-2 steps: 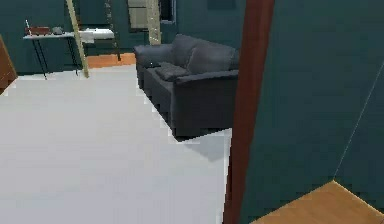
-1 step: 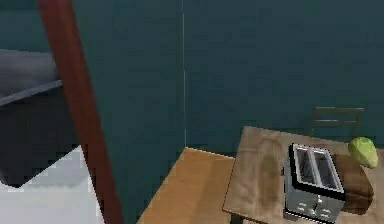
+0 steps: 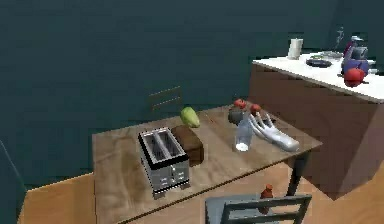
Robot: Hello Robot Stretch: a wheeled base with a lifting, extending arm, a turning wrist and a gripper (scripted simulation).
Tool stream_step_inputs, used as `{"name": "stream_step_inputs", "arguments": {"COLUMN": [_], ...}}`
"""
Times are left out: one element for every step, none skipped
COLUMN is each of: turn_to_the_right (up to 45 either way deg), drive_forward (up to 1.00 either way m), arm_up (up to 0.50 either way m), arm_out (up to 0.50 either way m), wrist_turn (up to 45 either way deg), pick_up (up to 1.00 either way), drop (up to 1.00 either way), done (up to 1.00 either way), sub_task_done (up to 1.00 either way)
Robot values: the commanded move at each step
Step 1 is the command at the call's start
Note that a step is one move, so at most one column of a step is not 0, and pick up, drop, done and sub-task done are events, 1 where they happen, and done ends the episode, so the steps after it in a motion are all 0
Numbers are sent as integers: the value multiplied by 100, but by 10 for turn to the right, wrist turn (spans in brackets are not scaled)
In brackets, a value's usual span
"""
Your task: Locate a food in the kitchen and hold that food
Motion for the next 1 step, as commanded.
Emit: {"name": "stream_step_inputs", "arguments": {"turn_to_the_right": [450], "drive_forward": [0], "arm_up": [0], "arm_out": [0], "wrist_turn": [0], "pick_up": [0], "drop": [0], "done": [0], "sub_task_done": [0]}}
